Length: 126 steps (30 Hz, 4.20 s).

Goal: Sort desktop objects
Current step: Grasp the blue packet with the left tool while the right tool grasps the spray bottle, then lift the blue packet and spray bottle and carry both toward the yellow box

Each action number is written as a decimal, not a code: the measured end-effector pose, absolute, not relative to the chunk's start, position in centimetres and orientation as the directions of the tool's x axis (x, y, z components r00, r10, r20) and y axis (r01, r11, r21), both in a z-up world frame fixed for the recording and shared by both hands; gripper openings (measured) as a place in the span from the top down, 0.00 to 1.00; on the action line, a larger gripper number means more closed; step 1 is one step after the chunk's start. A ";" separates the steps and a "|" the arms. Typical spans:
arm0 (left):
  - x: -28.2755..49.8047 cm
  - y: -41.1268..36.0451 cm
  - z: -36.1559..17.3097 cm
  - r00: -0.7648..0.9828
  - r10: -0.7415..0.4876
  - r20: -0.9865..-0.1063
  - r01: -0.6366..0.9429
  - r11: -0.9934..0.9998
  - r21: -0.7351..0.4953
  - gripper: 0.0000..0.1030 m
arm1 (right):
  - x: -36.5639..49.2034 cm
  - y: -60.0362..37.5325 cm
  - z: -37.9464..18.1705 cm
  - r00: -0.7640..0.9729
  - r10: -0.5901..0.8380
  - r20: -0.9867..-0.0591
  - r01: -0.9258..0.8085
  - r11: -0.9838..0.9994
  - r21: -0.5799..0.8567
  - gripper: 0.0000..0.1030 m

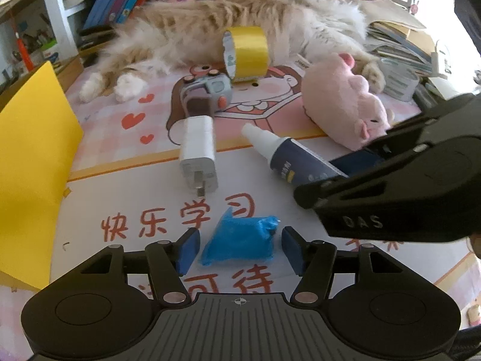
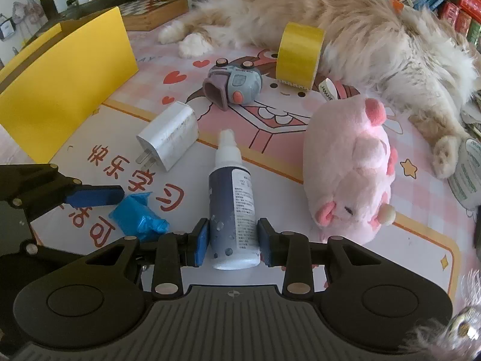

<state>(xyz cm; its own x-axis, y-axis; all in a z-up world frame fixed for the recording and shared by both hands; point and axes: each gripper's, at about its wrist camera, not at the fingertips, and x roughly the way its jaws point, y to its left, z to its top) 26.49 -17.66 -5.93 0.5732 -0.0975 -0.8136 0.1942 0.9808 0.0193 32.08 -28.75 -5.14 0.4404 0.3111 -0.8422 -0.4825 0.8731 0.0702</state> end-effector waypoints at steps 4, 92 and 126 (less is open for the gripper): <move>26.4 -17.9 -6.0 0.585 -0.098 -0.805 0.196 0.980 0.023 0.40 | 32.6 -28.8 -5.3 0.442 0.313 -0.840 -0.489 0.870 0.067 0.69; 3.4 3.5 0.1 0.654 -0.264 -0.709 0.161 0.964 -0.211 0.62 | 6.9 -12.8 -1.4 0.564 0.314 -0.764 -0.282 0.942 0.180 0.71; 1.1 8.0 0.8 0.715 -0.160 -0.681 0.012 0.976 -0.217 0.62 | 6.3 -6.0 -0.2 0.503 0.423 -0.754 -0.494 0.856 0.152 0.71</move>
<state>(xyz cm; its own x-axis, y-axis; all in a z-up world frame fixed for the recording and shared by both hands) 1.13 8.04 0.79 0.7146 -0.1601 -0.6809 0.0124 0.9762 -0.2165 6.27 -5.99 -0.22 0.5025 0.4235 -0.7537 -0.4937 0.8563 0.1519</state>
